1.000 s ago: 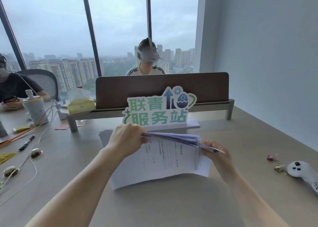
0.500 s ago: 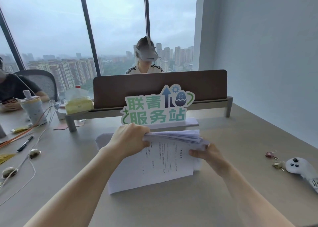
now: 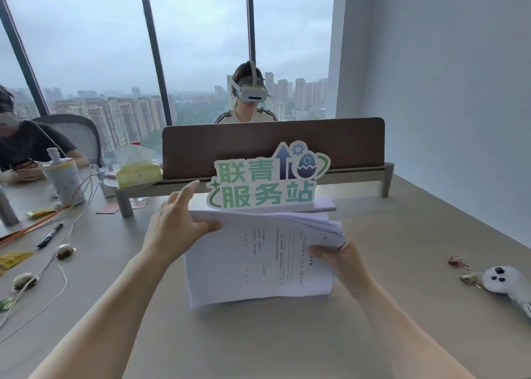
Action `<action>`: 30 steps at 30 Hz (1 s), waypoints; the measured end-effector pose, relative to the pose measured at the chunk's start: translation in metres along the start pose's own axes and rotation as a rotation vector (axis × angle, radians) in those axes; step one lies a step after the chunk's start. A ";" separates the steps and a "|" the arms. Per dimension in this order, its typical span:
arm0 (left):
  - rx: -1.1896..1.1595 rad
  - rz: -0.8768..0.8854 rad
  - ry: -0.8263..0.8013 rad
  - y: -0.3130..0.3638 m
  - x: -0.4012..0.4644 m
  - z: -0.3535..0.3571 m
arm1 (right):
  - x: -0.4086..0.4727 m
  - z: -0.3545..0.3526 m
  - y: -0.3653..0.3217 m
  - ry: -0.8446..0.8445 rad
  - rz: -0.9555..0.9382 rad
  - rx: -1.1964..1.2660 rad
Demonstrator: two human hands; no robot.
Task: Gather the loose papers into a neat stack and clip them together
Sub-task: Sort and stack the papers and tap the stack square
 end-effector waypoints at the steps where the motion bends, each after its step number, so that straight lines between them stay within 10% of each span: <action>1: -0.150 -0.083 -0.045 -0.015 0.003 0.003 | -0.001 -0.001 0.001 0.006 0.007 0.003; 12: -0.964 -0.438 -0.349 -0.085 -0.026 0.088 | -0.008 0.000 0.000 0.042 0.061 -0.001; 24: -0.906 -0.315 0.019 -0.063 -0.022 0.059 | -0.009 0.002 -0.015 0.233 -0.042 -0.098; 30: -0.746 -0.432 -0.195 -0.088 -0.032 0.090 | -0.013 0.003 0.008 0.157 0.035 -0.354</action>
Point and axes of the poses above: each hand's wrist, its own x-axis towards the middle knuckle, its own z-axis out of the palm, y = z × x, the point moved 9 cm from there along x, towards the middle knuckle, and after that the axes turned 11 degrees about -z, right-handed, at the moved point
